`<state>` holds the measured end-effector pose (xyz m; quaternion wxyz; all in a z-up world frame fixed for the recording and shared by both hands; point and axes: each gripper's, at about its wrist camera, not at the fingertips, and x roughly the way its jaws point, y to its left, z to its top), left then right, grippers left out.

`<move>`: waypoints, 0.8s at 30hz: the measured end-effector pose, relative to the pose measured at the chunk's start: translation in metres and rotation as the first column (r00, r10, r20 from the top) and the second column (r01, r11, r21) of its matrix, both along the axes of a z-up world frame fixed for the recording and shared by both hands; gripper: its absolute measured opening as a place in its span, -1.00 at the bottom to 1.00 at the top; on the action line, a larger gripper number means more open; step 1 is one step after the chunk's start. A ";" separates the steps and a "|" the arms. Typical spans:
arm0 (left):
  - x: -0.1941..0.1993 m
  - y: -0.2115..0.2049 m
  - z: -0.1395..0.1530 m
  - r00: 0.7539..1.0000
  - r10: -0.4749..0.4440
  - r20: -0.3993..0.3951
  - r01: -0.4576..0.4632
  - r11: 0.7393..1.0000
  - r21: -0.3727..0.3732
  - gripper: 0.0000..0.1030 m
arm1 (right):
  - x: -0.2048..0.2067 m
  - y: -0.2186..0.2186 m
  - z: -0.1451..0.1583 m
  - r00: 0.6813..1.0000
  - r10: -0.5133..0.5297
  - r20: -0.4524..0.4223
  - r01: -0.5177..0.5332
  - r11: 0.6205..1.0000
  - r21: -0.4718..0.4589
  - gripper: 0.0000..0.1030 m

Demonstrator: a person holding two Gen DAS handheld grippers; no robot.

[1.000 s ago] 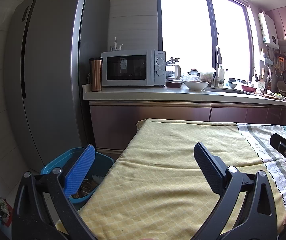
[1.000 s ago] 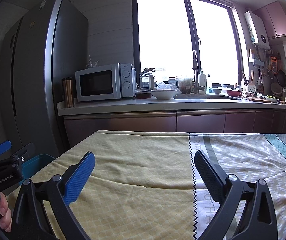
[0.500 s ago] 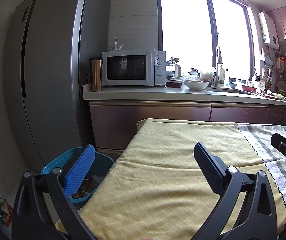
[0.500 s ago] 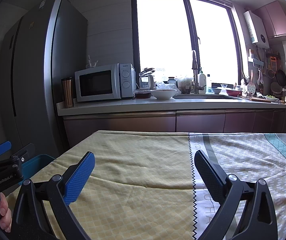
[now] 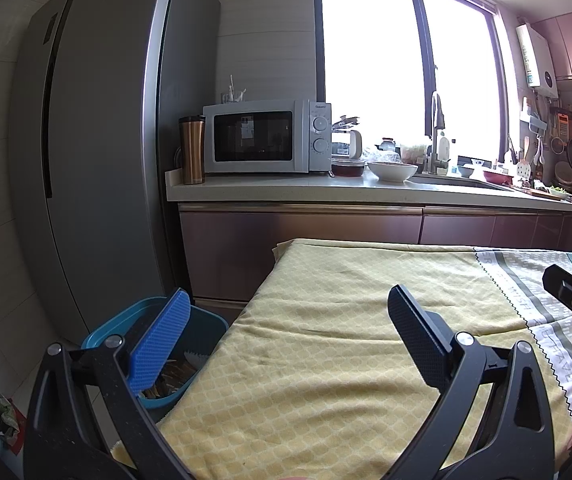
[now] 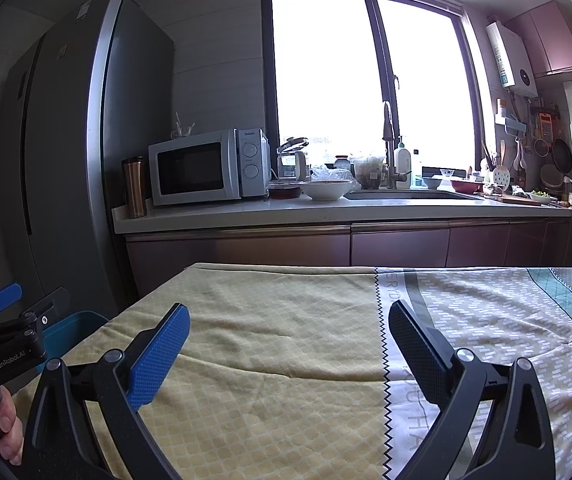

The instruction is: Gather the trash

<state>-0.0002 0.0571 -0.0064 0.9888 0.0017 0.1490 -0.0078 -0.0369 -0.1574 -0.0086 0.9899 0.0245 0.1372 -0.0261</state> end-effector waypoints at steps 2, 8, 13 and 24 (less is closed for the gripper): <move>0.000 0.000 0.000 1.000 0.000 0.000 0.000 1.000 0.000 0.89 | 0.001 0.000 0.000 1.000 0.001 -0.001 -0.001 1.000 0.002 0.87; 0.001 -0.001 0.000 1.000 0.001 0.002 -0.001 1.000 0.001 0.89 | 0.002 0.000 0.000 1.000 0.000 0.001 0.000 1.000 0.001 0.87; 0.003 -0.001 0.001 1.000 0.001 0.001 -0.001 1.000 0.001 0.89 | 0.002 0.001 0.000 1.000 -0.001 0.001 0.001 1.000 0.000 0.87; 0.005 -0.002 0.001 1.000 -0.009 -0.001 0.009 1.000 0.001 0.89 | 0.001 0.000 -0.002 1.000 -0.003 -0.003 0.003 1.000 0.007 0.87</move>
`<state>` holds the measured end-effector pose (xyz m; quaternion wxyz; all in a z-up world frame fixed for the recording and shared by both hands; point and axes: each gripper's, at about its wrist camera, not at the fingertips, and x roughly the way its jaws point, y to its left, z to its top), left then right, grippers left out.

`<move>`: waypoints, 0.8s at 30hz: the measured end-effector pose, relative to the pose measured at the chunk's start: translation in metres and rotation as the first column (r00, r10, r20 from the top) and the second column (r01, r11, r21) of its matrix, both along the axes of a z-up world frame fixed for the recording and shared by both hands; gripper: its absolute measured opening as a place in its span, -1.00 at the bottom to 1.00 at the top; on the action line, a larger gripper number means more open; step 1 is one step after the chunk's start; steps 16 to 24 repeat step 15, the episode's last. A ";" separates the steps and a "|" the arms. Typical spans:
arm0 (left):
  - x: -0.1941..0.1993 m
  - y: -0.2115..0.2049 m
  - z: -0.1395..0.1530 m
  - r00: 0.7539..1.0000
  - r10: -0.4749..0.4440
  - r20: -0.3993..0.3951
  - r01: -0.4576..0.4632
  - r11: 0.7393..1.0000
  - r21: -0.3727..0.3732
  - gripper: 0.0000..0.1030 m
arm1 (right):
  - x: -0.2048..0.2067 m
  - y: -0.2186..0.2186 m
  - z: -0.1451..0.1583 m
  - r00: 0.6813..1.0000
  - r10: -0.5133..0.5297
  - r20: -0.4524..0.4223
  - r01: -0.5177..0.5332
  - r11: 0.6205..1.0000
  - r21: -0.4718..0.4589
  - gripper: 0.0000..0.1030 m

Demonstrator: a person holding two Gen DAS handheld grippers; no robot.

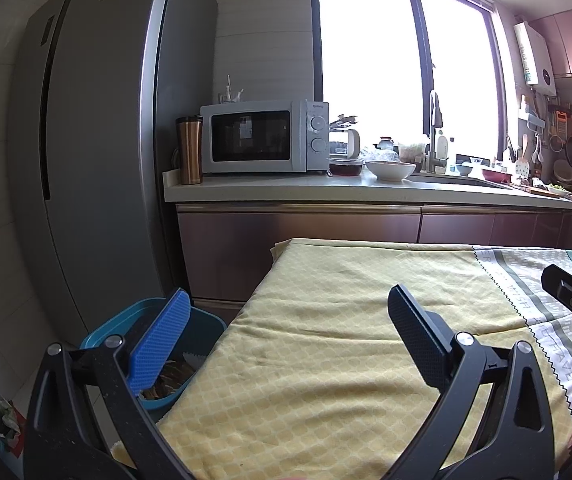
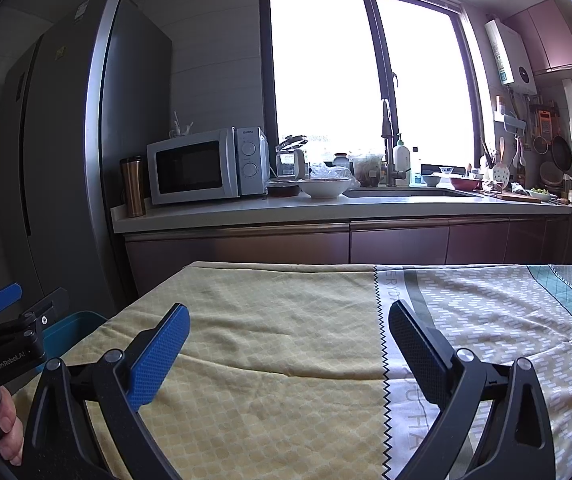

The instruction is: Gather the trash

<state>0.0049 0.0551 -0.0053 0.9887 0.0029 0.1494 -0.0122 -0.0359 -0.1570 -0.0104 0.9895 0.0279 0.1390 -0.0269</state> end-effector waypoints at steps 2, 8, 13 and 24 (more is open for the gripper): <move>0.000 0.000 -0.001 1.000 -0.003 0.002 0.003 1.000 0.000 0.89 | 0.000 0.000 0.000 1.000 -0.001 0.000 0.001 1.000 0.002 0.87; 0.014 -0.005 -0.007 0.997 -0.041 -0.066 0.041 0.999 0.004 0.89 | 0.002 -0.004 -0.005 1.000 -0.007 -0.015 0.007 1.000 0.002 0.87; 0.059 -0.011 -0.025 0.967 -0.065 -0.246 0.070 0.998 0.009 0.89 | 0.006 -0.018 -0.011 0.998 -0.027 -0.053 0.028 1.000 0.010 0.87; 0.083 -0.016 -0.036 0.941 -0.072 -0.329 0.083 0.996 0.020 0.89 | 0.009 -0.028 -0.015 0.996 -0.029 -0.088 0.031 0.999 0.019 0.87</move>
